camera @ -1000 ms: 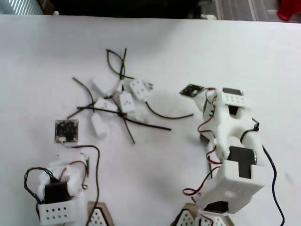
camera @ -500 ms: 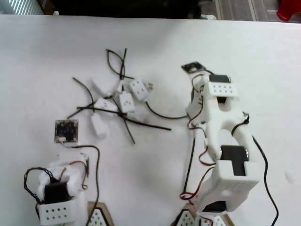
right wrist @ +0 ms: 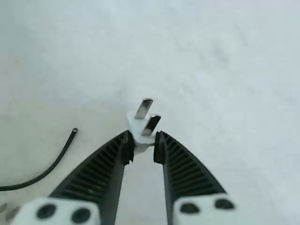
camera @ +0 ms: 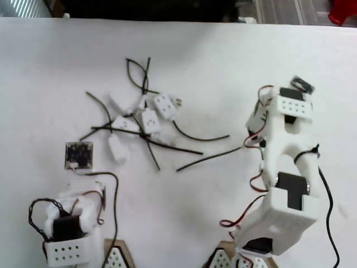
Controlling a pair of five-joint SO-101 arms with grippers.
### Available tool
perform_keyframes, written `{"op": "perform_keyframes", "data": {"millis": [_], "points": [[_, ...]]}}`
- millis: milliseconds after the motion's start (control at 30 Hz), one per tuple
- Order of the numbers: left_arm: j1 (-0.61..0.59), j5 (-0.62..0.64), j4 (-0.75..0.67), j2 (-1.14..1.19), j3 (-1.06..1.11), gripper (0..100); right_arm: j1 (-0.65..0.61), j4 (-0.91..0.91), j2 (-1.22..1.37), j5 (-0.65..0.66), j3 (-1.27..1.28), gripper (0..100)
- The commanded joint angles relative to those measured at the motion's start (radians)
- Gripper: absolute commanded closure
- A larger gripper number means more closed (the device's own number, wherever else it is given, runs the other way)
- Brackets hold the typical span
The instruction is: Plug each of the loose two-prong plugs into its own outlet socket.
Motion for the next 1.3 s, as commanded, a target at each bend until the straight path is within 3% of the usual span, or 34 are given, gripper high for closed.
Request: {"op": "perform_keyframes", "data": {"millis": [0, 100, 300, 500, 767, 1000, 1100, 1267], "points": [[0.015, -0.009, -0.009, -0.004, -0.003, 95, 0.025, 0.025, -0.008, -0.021, -0.041, 97.8], [0.015, -0.009, -0.009, -0.004, -0.003, 95, 0.019, 0.056, -0.008, -0.020, -0.043, 95.8], [0.015, -0.009, -0.009, -0.004, -0.003, 95, -0.004, 0.096, -0.012, -0.020, -0.041, 72.9], [0.015, -0.009, -0.009, -0.004, -0.003, 95, -0.010, 0.131, -0.061, 0.150, -0.057, 74.5], [0.015, -0.009, -0.009, -0.004, -0.003, 95, -0.038, 0.159, -0.240, 0.689, -0.055, 84.7], [0.015, -0.009, -0.009, -0.004, -0.003, 95, -0.116, 0.239, -0.303, 1.372, -0.051, 97.8], [0.015, -0.009, -0.009, -0.004, -0.003, 95, -0.133, 0.260, -0.303, 1.591, -0.051, 97.3], [0.015, -0.009, -0.009, -0.004, -0.003, 95, -0.131, 0.257, -0.302, 1.806, -0.034, 90.4]]}}
